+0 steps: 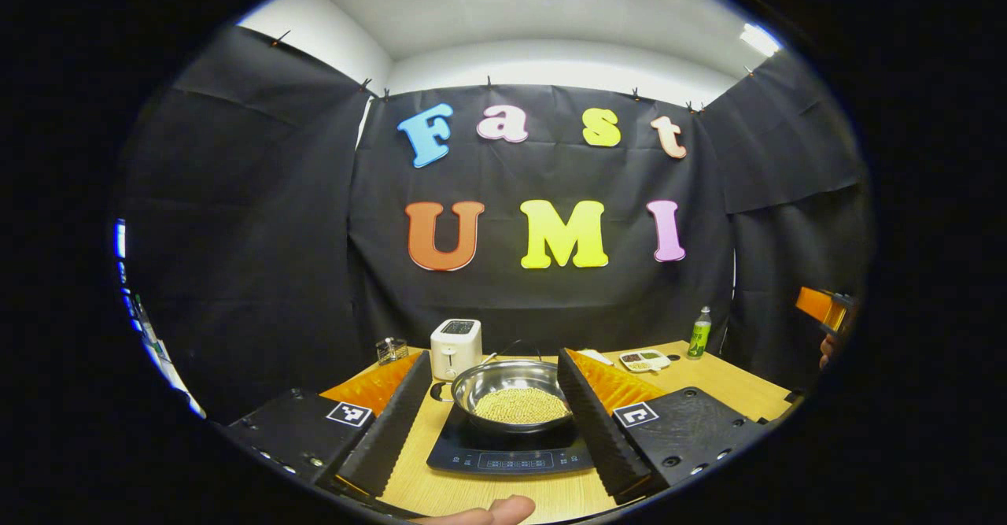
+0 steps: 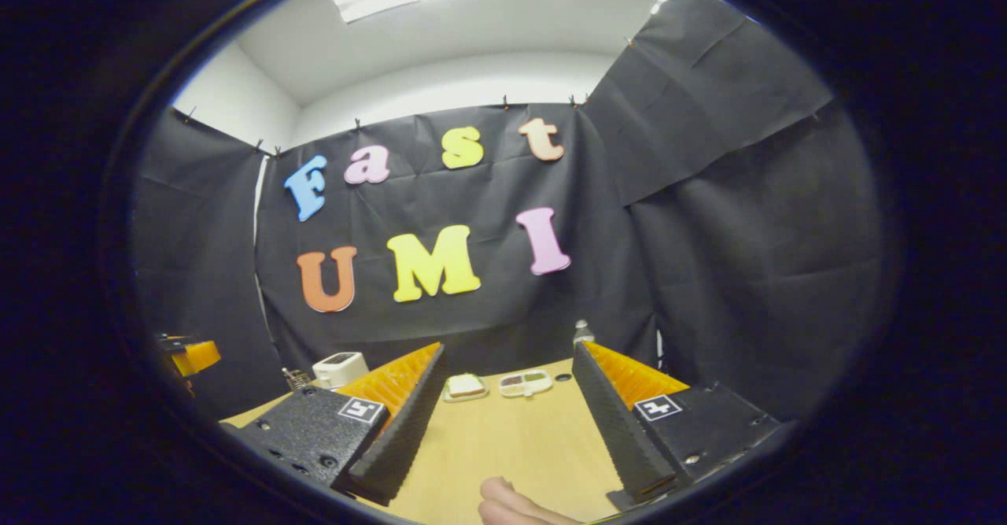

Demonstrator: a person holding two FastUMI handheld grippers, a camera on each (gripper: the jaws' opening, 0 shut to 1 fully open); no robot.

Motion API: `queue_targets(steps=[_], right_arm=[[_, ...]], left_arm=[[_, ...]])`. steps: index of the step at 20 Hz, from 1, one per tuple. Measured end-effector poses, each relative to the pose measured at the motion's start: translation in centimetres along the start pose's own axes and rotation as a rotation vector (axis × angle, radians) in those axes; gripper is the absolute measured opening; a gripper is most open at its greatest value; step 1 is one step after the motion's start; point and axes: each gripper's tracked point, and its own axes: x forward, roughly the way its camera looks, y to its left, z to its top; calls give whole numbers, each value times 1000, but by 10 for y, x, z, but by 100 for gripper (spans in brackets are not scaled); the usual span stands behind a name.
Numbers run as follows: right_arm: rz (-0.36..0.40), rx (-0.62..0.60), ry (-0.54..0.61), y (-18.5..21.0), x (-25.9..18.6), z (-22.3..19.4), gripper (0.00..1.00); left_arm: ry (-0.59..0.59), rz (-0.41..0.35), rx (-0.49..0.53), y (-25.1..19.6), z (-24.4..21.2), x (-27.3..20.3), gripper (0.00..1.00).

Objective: First push the handle of the pot to place it horizontally, then grasp the pot with both hands and set it on the induction cooktop.

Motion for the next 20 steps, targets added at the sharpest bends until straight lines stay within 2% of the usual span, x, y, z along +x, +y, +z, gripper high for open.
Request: queue_targets(steps=[1,2,6,11,16,20], right_arm=[[-2,-15,-21,-2,-10,11,100],[-7,-34,-31,-7,-18,18,95],[-80,-70,-64,-32,-36,38,96],[-20,-38,-48,-27,-46,35,96],[-3,-54,-40,-28,-45,32,96],[-3,-60,-20,-36,-47,25,96]], left_arm=[[-16,-7,4,-6,7,-4,95],[-32,-18,3,-12,15,-8,95],[-110,-44,-10,-26,47,-23,95],[-160,-33,16,-32,61,-42,95],[-129,-53,2,-43,45,-42,95],[-88,-37,61,-44,32,-35,95]])
